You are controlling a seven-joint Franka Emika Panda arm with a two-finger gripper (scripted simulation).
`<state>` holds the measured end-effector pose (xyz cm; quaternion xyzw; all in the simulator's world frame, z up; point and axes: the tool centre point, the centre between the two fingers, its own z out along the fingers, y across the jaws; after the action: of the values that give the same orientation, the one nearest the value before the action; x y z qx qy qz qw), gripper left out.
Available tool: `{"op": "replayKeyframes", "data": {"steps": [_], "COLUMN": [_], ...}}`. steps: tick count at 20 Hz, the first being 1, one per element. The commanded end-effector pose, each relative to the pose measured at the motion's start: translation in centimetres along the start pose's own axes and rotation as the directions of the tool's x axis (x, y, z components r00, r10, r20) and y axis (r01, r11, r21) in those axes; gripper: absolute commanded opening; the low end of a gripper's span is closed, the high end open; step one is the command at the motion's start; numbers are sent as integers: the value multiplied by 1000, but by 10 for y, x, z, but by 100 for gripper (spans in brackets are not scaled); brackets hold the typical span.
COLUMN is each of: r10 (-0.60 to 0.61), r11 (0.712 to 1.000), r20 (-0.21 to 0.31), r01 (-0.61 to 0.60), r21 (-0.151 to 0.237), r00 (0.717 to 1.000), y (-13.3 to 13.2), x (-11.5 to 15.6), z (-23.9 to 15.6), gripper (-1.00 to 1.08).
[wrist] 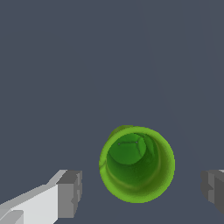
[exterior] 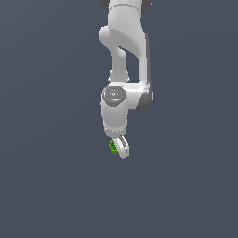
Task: Pick up the object and move it to a goal position.
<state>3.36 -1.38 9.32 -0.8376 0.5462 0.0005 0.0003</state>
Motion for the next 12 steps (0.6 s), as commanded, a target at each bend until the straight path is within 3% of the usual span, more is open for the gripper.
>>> {"op": "replayKeyframes", "data": {"steps": [1, 12], "r10": [12, 11], "r11": [1000, 1000], "r20": [-1, -1], "r01": [-12, -11], "r21": [0, 0], "r00": [1000, 1000], "y": [0, 1], "x": [1, 0], "z": [1, 32], "gripper": [100, 100]}}
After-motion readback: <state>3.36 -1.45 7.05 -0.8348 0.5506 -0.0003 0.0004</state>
